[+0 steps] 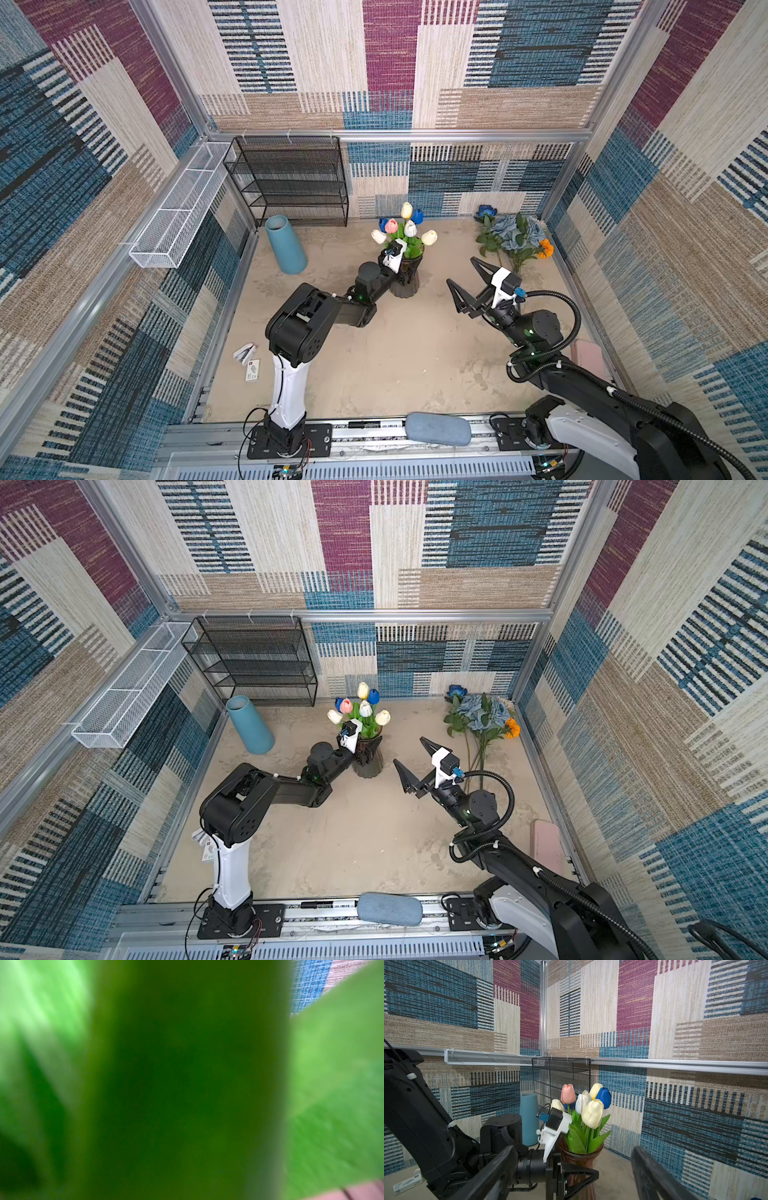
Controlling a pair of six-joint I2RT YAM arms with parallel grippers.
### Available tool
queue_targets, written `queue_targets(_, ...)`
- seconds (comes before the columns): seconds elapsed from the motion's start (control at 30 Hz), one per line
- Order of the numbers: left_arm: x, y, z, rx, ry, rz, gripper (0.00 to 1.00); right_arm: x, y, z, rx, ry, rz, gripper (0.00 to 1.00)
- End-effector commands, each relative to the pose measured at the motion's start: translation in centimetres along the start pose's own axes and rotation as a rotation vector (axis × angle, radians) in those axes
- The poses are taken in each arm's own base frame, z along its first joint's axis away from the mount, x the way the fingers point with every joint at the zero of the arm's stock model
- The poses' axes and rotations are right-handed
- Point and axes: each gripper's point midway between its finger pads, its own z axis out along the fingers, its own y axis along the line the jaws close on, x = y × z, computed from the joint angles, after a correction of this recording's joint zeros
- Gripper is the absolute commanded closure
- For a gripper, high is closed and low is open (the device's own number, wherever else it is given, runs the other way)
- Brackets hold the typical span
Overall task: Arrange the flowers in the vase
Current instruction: 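Slide the pink vase toward the back wall with the left gripper while right withdraws, then open the left gripper and draw it back from the pink vase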
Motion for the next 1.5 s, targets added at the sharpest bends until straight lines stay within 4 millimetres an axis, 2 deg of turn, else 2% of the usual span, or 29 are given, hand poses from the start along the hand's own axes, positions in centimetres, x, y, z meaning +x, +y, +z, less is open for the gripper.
queue_targets(0.0,-2.9,0.3,0.9,0.043,-0.099,0.011,0.63,-0.7,-0.2,-0.1,0.015,-0.033,-0.018,0.11)
queue_targets(0.27,-5.0,4.1,4.6,0.057,-0.158,0.04,0.69,-0.4,-0.1,-0.1,0.01,-0.029,-0.016,0.11)
queue_targets(0.4,-5.2,7.1,7.0,0.06,-0.17,0.038,0.7,-0.5,-0.1,-0.1,0.009,-0.031,-0.02,0.1)
queue_targets(0.57,-4.1,11.3,9.8,0.023,-0.109,0.05,0.71,-0.8,-0.6,-0.4,0.04,-0.031,-0.036,0.1)
queue_targets(0.73,-2.8,15.2,11.4,-0.001,-0.078,0.006,0.71,-0.9,-0.8,-0.4,0.058,-0.033,-0.046,0.09)
queue_targets(0.87,-2.0,16.5,12.5,-0.003,-0.058,-0.006,0.72,-0.9,-0.8,-0.1,0.051,-0.029,-0.051,0.09)
queue_targets(1.03,-1.4,16.9,13.4,0.004,-0.038,-0.013,0.71,-0.8,-0.8,0.0,0.051,-0.025,-0.059,0.09)
queue_targets(1.07,-1.3,16.9,13.4,0.005,-0.041,-0.012,0.68,-0.8,-0.9,0.0,0.053,-0.025,-0.061,0.09)
queue_targets(1.1,-1.3,16.9,13.4,0.005,-0.044,-0.009,0.61,-0.8,-0.9,0.0,0.055,-0.025,-0.061,0.09)
queue_targets(1.23,-1.9,16.8,13.0,0.001,-0.062,-0.002,0.0,-0.8,-0.9,0.2,0.052,-0.023,-0.064,0.09)
queue_targets(1.47,-2.9,16.2,12.1,0.008,-0.076,0.014,0.01,-0.4,-0.8,0.6,0.036,-0.011,-0.055,0.09)
